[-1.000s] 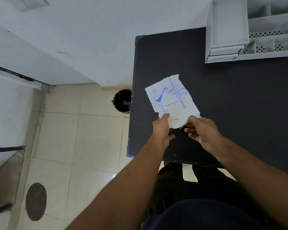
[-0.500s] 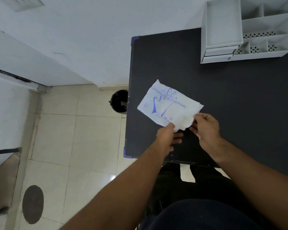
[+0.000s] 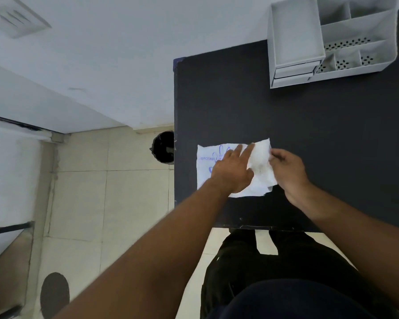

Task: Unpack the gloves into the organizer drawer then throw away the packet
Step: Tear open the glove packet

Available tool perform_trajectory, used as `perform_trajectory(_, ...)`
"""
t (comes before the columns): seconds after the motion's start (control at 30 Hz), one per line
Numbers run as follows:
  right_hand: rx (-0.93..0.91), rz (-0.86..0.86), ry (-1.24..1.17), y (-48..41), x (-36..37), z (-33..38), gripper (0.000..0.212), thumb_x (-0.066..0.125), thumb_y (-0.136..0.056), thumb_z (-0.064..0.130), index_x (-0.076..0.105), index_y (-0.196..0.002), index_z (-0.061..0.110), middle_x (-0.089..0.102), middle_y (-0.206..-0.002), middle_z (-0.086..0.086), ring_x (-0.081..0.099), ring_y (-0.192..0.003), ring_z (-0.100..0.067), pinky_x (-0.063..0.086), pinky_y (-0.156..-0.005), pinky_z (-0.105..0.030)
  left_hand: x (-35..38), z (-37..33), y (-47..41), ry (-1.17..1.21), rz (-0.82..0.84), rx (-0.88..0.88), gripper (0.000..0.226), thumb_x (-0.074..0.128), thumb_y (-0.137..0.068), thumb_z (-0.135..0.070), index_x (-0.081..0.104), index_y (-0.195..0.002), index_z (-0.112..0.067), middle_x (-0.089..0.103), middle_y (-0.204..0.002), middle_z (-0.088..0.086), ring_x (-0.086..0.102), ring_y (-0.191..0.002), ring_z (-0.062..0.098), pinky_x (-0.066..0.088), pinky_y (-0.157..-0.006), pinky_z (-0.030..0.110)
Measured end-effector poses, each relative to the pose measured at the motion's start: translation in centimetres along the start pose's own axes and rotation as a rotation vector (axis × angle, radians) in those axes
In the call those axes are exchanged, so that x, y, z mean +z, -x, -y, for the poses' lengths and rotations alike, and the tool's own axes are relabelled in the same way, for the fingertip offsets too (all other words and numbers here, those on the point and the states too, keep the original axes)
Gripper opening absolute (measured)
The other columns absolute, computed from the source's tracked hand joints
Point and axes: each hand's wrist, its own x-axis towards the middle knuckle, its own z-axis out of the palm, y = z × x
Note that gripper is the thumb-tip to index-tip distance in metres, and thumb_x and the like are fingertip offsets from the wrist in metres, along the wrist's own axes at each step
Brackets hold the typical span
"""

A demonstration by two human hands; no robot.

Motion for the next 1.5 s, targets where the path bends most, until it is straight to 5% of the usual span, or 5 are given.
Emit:
perform_trajectory(0.63,0.178,0.098,0.023,-1.8,-0.8,0.4,0.017,0.057,-0.098,0.024,0.068,-0.086,0.024,0.07,-0.095,-0.001,0.068,-0.087,-0.023,0.058,-0.082,-0.04,2.7,0.3,0.3,-0.059,0.102,-0.103,0.091,0.052,-0.096,-0.061,-0.003,-0.161,-0.03,-0.004,-0.171,0.003,0.003,-0.157,0.032,0.027,-0.116,0.061)
perform_trajectory(0.93,0.182,0.047,-0.047,-1.8,-0.2,0.1,0.014,0.052,-0.101,0.022,0.061,-0.112,0.023,0.064,-0.104,0.003,0.064,-0.089,-0.016,0.053,-0.065,-0.032,1.8,1.0,-0.3,-0.213,0.023,-0.163,0.096,0.061,-0.094,-0.056,-0.001,-0.161,-0.029,-0.001,-0.171,0.009,0.006,-0.156,0.035,0.03,-0.115,0.059)
perform_trajectory(1.1,0.249,0.264,0.032,-1.7,-0.5,0.0,0.028,0.062,-0.095,0.006,0.063,-0.118,0.021,0.07,-0.109,-0.002,0.068,-0.099,-0.024,0.059,-0.072,-0.04,1.7,1.6,-1.2,-0.343,-0.018,-0.112,0.094,0.069,-0.092,-0.047,0.008,-0.16,-0.027,0.005,-0.17,0.012,0.011,-0.155,0.036,0.032,-0.115,0.056)
perform_trajectory(1.3,0.25,0.101,-0.164,-2.2,-0.2,-0.3,0.031,0.053,-0.095,0.003,0.063,-0.116,0.023,0.071,-0.112,-0.002,0.07,-0.098,-0.022,0.062,-0.078,-0.041,1.0,2.0,-2.0,-0.279,-0.108,-0.125,0.088,0.066,-0.097,-0.017,0.006,-0.161,-0.028,0.006,-0.171,0.009,0.01,-0.156,0.034,0.032,-0.115,0.057)
perform_trajectory(1.5,0.322,0.213,-0.19,-2.5,-0.2,-0.2,0.053,0.072,-0.087,0.002,0.053,-0.131,0.024,0.068,-0.121,-0.001,0.067,-0.109,-0.027,0.058,-0.087,-0.056,1.2,2.4,-1.3,-0.162,0.02,-0.037,0.101,0.073,-0.089,-0.044,0.004,-0.161,-0.03,-0.003,-0.171,0.002,0.006,-0.157,0.029,0.03,-0.115,0.06)
